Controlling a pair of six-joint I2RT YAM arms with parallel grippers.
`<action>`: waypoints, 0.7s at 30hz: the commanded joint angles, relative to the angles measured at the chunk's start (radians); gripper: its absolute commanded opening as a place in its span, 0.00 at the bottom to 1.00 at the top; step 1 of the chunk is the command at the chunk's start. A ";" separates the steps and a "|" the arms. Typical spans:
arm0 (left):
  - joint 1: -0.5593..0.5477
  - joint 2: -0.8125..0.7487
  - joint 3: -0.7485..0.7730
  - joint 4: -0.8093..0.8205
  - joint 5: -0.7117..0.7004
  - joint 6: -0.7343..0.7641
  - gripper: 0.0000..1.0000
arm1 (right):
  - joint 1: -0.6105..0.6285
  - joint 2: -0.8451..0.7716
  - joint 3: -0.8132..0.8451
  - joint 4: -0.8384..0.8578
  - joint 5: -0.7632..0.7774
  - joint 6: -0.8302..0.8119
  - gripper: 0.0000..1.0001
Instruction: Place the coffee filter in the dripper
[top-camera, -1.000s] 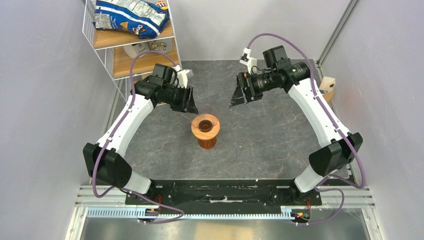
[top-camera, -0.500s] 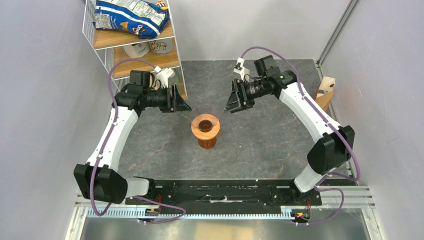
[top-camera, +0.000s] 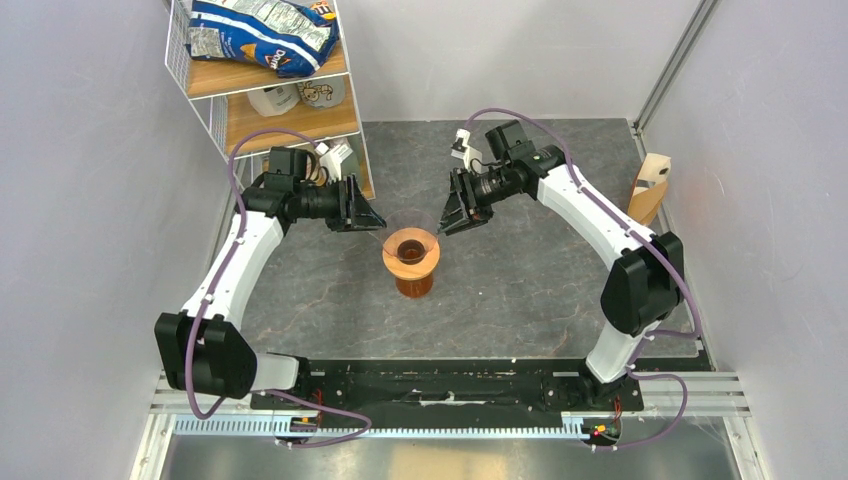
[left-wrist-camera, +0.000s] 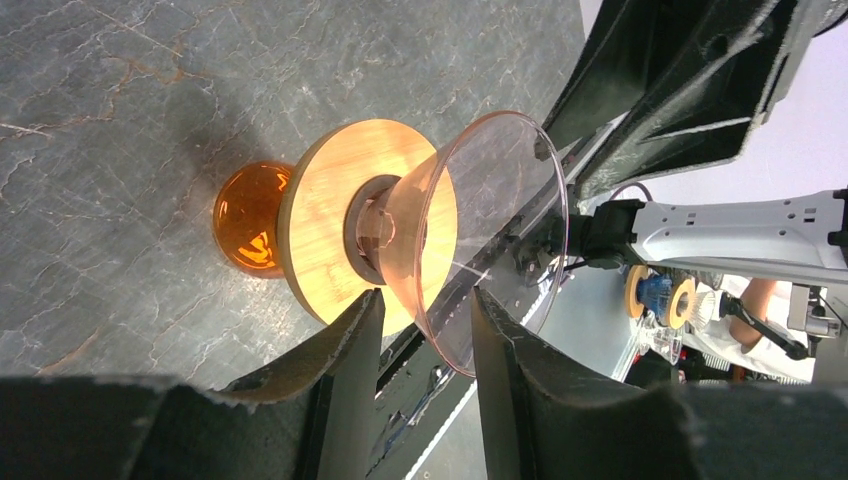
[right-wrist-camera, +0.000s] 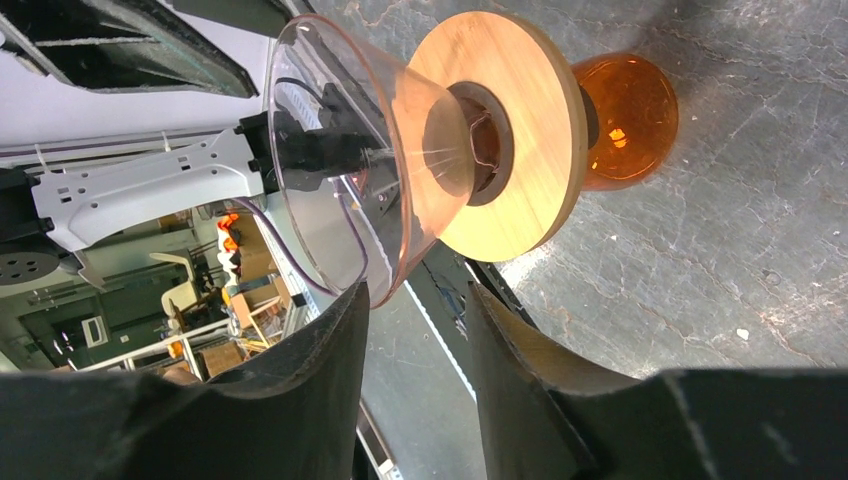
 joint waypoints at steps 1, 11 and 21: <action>0.001 0.008 -0.005 0.040 0.032 -0.031 0.44 | 0.007 0.024 0.008 0.025 -0.011 0.014 0.47; 0.000 0.032 -0.003 0.042 0.032 -0.029 0.38 | 0.010 0.065 0.037 0.016 -0.023 0.021 0.39; 0.000 0.044 -0.008 0.038 0.017 -0.012 0.38 | 0.024 0.079 0.074 -0.011 -0.025 0.010 0.39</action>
